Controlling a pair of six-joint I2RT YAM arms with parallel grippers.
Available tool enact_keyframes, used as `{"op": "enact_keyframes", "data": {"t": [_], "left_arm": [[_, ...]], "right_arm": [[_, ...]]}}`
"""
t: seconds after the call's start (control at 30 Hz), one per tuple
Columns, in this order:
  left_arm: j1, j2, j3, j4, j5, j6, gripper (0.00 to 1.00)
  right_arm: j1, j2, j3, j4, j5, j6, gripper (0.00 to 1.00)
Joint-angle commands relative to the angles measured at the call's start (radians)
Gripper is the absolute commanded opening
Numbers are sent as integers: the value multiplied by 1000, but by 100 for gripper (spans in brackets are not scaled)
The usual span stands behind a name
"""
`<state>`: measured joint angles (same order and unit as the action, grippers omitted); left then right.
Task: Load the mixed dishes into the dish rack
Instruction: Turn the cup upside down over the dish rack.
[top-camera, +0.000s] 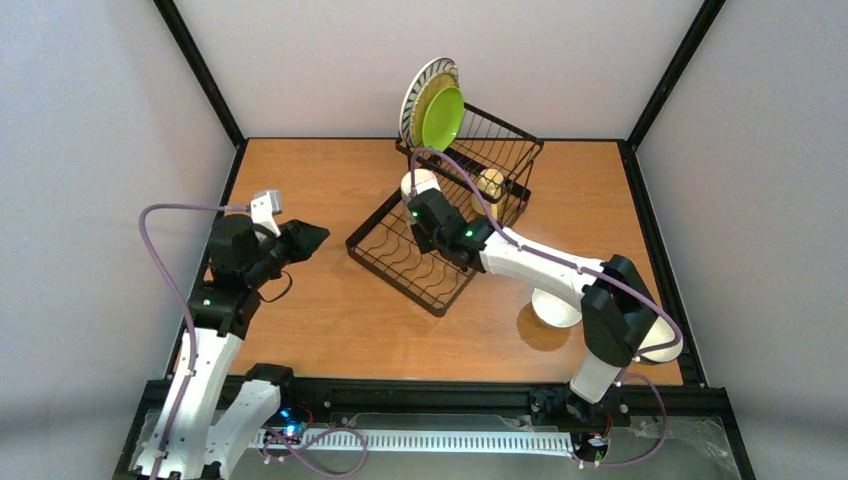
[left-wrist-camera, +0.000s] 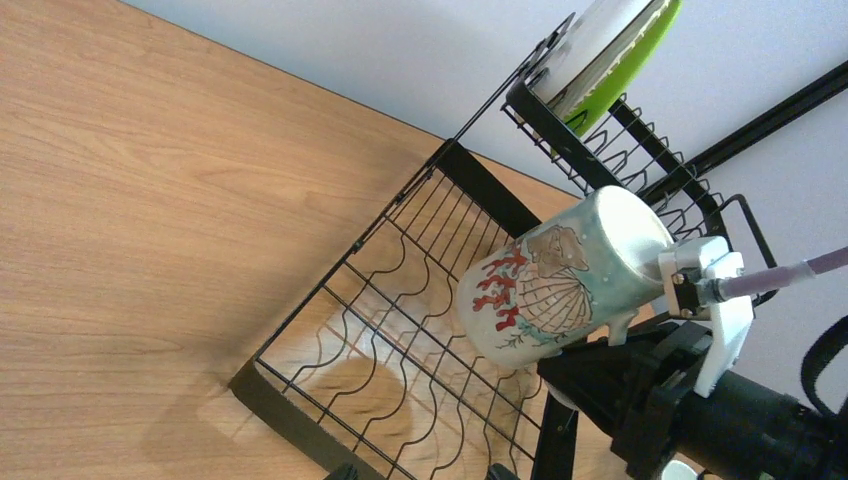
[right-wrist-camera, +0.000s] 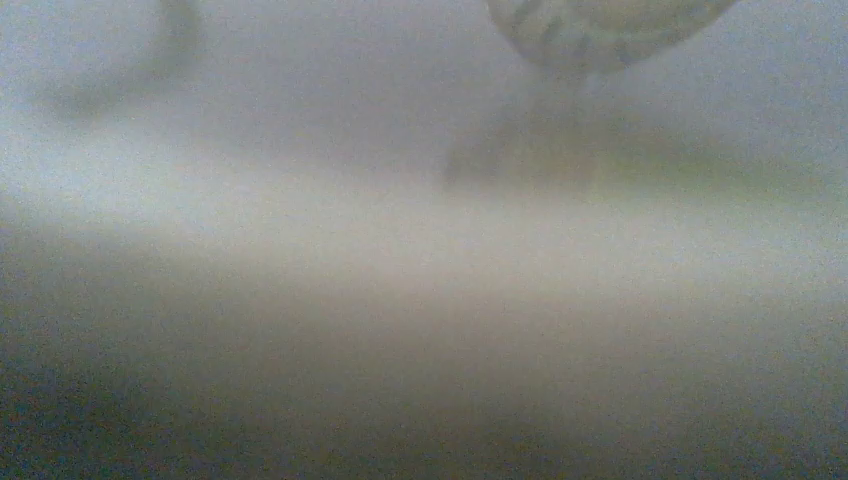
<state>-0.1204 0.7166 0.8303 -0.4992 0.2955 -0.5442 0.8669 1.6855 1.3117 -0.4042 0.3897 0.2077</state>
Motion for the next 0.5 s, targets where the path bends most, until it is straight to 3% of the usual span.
{"op": "enact_keyframes", "data": {"t": [0.0, 0.47], "left_arm": [[-5, 12, -1, 34, 20, -23, 72], [-5, 29, -5, 37, 31, -21, 72]], "right_arm": [[8, 25, -3, 174, 108, 1, 2], [6, 126, -28, 277, 90, 59, 2]]}}
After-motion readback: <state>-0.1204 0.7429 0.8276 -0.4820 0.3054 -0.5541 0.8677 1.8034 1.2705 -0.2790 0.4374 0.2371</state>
